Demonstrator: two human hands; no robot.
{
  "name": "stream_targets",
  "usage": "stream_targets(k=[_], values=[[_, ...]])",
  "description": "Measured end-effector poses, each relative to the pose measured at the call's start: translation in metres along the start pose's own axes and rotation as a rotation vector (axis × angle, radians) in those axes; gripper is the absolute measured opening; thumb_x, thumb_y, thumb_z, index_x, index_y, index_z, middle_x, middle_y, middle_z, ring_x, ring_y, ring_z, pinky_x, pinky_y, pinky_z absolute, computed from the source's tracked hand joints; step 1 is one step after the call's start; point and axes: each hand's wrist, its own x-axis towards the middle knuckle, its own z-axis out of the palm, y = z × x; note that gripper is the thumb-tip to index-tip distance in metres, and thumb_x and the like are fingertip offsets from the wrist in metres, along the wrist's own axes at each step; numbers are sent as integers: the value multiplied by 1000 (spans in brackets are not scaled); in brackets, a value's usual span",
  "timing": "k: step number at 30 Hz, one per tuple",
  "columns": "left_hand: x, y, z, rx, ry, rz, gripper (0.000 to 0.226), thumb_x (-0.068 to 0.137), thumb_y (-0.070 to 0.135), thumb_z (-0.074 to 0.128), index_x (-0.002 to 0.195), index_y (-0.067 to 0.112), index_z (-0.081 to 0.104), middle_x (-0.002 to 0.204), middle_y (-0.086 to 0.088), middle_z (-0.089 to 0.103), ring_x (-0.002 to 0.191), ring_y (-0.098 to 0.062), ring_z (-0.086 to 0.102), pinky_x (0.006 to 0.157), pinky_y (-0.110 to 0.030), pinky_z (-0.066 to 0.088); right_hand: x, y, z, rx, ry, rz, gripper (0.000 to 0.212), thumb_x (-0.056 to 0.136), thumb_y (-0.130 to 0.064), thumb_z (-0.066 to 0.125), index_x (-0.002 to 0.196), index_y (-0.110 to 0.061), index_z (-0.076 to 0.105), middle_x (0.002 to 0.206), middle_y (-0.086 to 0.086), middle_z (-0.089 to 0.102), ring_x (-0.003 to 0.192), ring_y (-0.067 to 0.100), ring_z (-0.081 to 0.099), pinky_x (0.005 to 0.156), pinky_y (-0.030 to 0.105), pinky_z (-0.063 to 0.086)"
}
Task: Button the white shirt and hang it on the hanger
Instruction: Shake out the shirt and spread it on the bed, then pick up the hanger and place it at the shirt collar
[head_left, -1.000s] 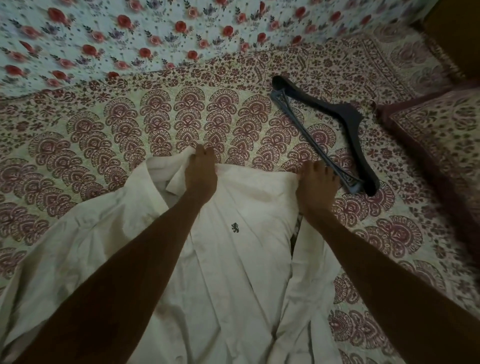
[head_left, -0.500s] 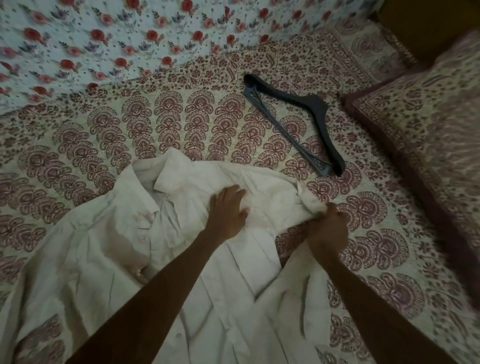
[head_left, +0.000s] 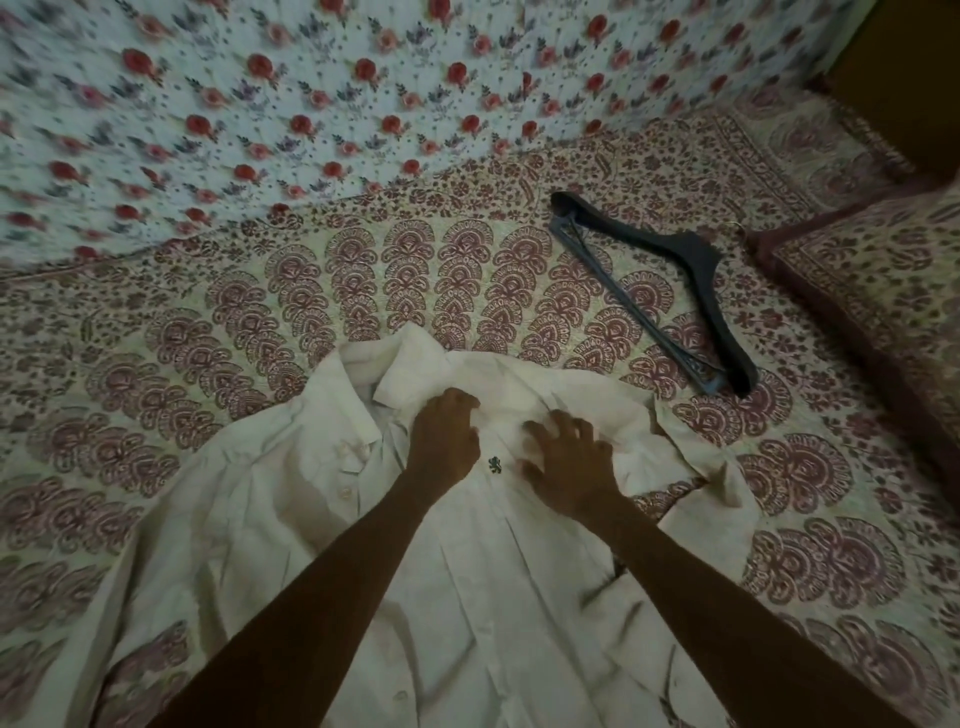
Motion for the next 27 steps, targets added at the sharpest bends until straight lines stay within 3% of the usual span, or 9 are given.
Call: stream_targets(k=[3,7,10,13,18,21,23,25,27], values=[[-3,-13,4,43,-99,68,51,85,22,65,134,13,52,142,-8,47,132,-27,44,111,-39,33,7,-4,6,-1,0,66,51,92,-52,49,137,-33,36,147,2,27,132,30,32,100,52,40],[2,-4,1,34,-88,63,57,87,31,64,139,17,46,147,-5,41,135,-25,39,109,-40,36,19,1,-9,200,88,130,37,95,-38,51,128,-22,50,130,6,47,121,28,48,97,45,46],[16,13,2,71,-203,84,73,86,46,63,148,24,32,157,-5,24,143,-28,26,111,-45,33,36,24,-33,326,270,220,29,92,-25,56,119,-16,58,122,9,56,115,29,54,93,40,49],[34,34,3,103,-373,43,88,82,57,63,152,33,16,162,0,8,148,-30,12,114,-55,24,59,61,-67,182,439,338,40,85,-16,63,124,-12,56,127,14,55,118,34,50,95,43,47],[40,49,9,257,-444,8,102,74,55,72,152,33,9,161,-1,4,146,-35,10,110,-58,31,97,115,-97,219,226,257,66,81,-3,60,142,-7,37,137,18,45,122,38,48,97,45,47],[44,53,7,283,-444,12,106,69,55,76,151,35,10,158,-1,10,141,-36,21,106,-54,38,111,121,-91,227,112,258,54,88,-10,56,139,-7,38,120,20,57,111,38,58,90,45,52],[50,56,4,318,-450,22,108,67,54,77,150,36,11,156,-2,12,138,-37,24,105,-51,40,116,120,-89,185,204,305,37,91,-15,54,127,-8,49,113,17,63,107,36,61,87,43,52],[54,60,2,343,-480,8,109,67,52,78,150,35,10,156,-3,10,138,-39,22,103,-50,41,114,123,-89,66,335,404,35,92,-22,57,124,-10,53,123,15,59,119,35,52,95,46,45],[57,65,1,371,-509,-10,112,66,50,80,151,33,8,156,-4,8,138,-41,22,103,-49,43,108,133,-91,-48,412,548,51,90,-34,61,134,-12,48,141,15,46,133,36,37,107,51,33]])
